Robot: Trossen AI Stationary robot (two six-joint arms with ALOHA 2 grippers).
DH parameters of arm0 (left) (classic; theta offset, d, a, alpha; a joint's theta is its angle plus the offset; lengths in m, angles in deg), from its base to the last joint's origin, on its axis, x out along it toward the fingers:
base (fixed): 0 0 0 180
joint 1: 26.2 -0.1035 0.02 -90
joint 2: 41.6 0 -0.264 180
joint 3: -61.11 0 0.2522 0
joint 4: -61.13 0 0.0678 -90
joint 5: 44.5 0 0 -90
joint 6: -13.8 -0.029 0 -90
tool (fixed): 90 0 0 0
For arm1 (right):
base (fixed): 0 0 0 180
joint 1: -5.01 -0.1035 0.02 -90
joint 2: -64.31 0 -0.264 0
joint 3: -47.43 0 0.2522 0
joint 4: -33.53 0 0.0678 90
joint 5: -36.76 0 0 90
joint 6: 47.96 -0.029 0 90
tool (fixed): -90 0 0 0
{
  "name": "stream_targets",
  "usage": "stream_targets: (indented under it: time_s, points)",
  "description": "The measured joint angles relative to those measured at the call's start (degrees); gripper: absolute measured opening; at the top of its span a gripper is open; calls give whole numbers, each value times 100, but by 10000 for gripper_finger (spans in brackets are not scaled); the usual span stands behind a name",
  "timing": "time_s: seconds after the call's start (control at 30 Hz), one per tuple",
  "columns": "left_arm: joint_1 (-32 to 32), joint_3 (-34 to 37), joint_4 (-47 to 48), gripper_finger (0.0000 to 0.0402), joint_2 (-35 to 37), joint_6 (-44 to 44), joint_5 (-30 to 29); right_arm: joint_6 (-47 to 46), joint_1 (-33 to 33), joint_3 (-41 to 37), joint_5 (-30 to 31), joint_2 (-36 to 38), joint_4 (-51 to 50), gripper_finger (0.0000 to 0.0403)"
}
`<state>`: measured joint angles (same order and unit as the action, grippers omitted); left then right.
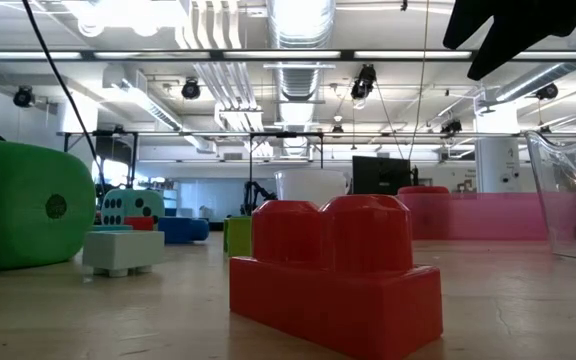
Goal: Pick & Place Toys
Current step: Put the blue deck of cards into the white bin, then put the green dice into the red bin
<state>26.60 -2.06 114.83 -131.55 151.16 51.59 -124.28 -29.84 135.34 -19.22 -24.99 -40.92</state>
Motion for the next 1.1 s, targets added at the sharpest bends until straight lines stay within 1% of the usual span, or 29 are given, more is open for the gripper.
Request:
stream_targets:
  time_s: [0.17, 0.27, 0.6, 0.9, 1.1]
  points:
    - [0, -13, 3, 372, -9, -101, 13, 1, 0, 0, 0, 1, 5, 324]
    - [0, -13, 3, 391, -9, -164, 15, 0, 0, 0, -1, 2, 9, 324]
    - [0, -17, 18, 378, 23, -236, 28, 1, 4, 0, -7, 2, 35, 324]
    - [2, -13, 159, 378, 406, -256, -55, 44, 4, 0, -17, 2, 142, 324]
    - [2, -13, 231, 378, 664, -686, -98, 46, 2, 0, -17, 2, 150, 324]
